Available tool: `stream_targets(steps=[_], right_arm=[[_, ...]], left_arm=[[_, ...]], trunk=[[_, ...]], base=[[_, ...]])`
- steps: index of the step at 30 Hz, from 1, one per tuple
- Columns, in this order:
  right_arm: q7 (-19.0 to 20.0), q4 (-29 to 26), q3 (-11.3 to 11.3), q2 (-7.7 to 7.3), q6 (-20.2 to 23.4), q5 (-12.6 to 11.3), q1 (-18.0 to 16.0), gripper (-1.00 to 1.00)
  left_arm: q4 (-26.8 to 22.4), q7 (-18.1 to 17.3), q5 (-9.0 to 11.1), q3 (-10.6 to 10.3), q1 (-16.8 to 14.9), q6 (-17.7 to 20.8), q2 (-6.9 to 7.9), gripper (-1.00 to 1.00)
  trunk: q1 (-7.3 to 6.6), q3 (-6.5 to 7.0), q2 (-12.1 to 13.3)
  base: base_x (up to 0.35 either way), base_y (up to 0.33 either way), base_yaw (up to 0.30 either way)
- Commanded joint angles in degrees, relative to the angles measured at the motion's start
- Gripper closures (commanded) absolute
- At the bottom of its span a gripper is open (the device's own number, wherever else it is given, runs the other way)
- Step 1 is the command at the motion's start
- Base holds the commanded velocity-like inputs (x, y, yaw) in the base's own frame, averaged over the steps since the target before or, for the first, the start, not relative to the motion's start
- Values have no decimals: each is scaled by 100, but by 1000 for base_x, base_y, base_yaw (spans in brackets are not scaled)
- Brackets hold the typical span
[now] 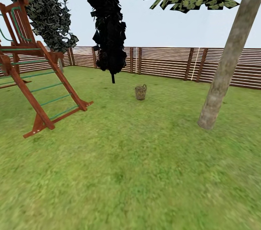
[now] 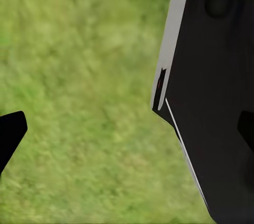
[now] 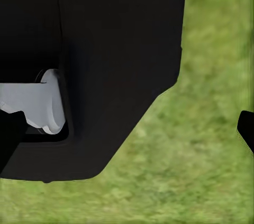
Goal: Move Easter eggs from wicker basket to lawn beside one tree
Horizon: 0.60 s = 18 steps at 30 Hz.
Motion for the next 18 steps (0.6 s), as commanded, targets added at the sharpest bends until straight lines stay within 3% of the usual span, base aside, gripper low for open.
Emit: stream_targets(steps=[1, 18], right_arm=[[-5, 3, -4, 1, -16, 2, -2, -100], [-4, 3, -4, -1, -16, 2, -2, -100]], left_arm=[[-2, 5, 37, -10, 0, -15, 0, -100], [-2, 5, 37, -11, 0, -15, 0, -100]], trunk=[[6, -8, -9], [6, -8, -9]], base=[[321, 0, 0], [321, 0, 0]])
